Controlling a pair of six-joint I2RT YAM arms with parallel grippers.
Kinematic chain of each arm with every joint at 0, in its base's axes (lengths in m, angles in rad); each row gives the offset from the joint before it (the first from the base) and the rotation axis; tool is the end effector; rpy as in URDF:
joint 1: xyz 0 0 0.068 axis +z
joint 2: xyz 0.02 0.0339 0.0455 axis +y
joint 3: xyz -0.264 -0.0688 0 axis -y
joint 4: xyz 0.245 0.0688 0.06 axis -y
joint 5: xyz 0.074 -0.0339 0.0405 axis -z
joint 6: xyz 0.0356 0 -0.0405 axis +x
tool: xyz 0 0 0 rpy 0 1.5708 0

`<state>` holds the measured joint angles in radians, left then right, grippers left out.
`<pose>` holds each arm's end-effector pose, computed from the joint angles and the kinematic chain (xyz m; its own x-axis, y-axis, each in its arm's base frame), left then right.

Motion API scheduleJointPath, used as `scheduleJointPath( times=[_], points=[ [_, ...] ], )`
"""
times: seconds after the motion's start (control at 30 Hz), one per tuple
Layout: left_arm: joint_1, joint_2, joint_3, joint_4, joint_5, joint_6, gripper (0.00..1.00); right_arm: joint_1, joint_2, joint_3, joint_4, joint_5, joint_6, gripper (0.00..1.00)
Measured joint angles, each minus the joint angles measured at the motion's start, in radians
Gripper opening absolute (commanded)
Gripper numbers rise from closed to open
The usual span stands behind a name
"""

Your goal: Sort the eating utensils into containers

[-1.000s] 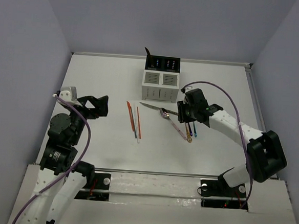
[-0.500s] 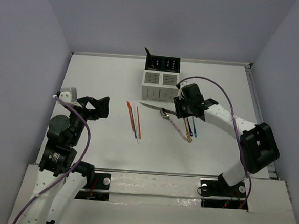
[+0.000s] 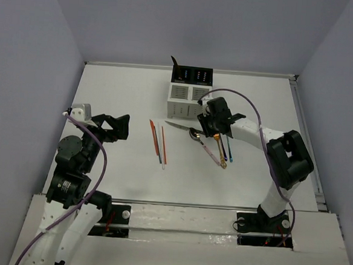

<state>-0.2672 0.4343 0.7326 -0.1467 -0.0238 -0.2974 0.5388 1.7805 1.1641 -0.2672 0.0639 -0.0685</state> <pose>0.1019 -0.0270 0.3705 0.0686 -0.3225 -0.9441 0.2734 0.9162 -0.2931 0.3265 0.1925 0.1944 -0.6293 -0.4558 -0.6295 -0.5216 0.8482 -0.0927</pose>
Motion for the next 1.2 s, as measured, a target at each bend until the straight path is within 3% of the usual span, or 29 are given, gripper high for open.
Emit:
scheduleJointPath(
  times=[0.43,0.7,1.0,1.07,1.2],
  points=[
    [0.000,0.000,0.000,0.000,0.008,0.000,0.99,0.000,0.135,0.056,0.051,-0.039,-0.041,0.46],
    [0.000,0.000,0.000,0.000,0.009,0.000,0.99,0.018,0.144,0.052,0.078,-0.106,-0.018,0.25],
    [0.000,0.000,0.000,0.000,0.009,0.000,0.99,0.113,0.101,-0.023,0.133,-0.119,0.042,0.21],
    [0.000,0.000,0.000,0.000,0.009,0.000,0.99,0.123,0.089,-0.037,0.131,-0.115,0.063,0.21],
    [0.000,0.000,0.000,0.000,0.009,0.000,0.99,0.144,0.071,-0.054,0.117,-0.100,0.111,0.33]
  ],
)
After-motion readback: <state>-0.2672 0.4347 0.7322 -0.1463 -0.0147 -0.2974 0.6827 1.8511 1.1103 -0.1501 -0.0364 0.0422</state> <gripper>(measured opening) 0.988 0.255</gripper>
